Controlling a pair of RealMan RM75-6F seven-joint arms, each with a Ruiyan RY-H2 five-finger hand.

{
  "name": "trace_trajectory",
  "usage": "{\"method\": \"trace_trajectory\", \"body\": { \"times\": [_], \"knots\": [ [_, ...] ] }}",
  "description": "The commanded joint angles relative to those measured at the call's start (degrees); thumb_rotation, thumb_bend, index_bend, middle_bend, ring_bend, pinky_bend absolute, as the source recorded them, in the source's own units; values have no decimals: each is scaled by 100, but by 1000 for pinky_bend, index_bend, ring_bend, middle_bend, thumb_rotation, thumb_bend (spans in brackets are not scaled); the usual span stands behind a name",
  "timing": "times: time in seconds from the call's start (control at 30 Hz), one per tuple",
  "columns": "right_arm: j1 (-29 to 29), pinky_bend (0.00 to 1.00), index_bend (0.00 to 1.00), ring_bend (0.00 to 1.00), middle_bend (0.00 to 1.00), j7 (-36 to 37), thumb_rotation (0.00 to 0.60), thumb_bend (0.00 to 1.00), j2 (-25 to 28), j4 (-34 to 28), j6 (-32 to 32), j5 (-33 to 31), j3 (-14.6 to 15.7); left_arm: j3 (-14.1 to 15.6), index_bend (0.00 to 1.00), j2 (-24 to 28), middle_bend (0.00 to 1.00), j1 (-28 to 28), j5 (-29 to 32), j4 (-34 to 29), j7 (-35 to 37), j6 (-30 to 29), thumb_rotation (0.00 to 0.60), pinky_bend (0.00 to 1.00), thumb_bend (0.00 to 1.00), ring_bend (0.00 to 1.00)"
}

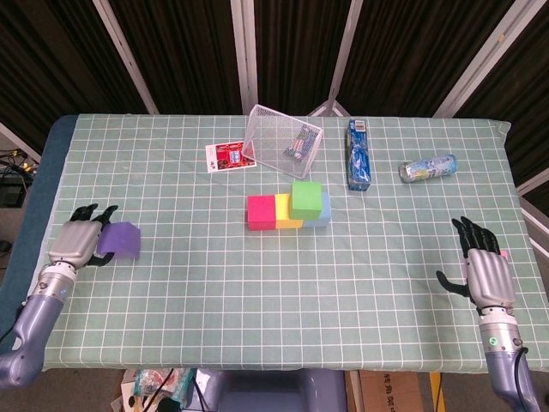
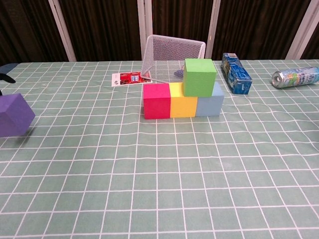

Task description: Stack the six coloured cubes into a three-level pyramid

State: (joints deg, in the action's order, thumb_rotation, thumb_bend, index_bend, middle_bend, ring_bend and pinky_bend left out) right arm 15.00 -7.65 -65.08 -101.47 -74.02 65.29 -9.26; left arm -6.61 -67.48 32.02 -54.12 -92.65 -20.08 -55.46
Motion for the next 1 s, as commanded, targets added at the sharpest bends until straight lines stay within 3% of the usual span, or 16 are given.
{"method": "trace_trajectory", "body": {
  "times": [0.03,0.23,0.4,1.0],
  "knots": [
    [3,0,0,0,0,25,600,299,9,2,29,-12,-11,-315,65,326,355,221,97,-527,-120,-90,600,35,460,20],
    [10,0,0,0,0,103,600,299,10,21,76,-17,-42,-776,60,468,348,997,1061,-1106,-889,97,600,36,459,20],
    [2,0,0,0,0,221,600,299,25,43,133,-54,-72,-1080,60,144,348,1870,2164,-1089,-1536,120,600,36,459,20],
    [-7,0,0,0,0,649,600,299,88,187,397,-237,-167,-1393,60,-1591,355,4133,4778,464,-2962,-179,600,35,458,20]
  ]
}}
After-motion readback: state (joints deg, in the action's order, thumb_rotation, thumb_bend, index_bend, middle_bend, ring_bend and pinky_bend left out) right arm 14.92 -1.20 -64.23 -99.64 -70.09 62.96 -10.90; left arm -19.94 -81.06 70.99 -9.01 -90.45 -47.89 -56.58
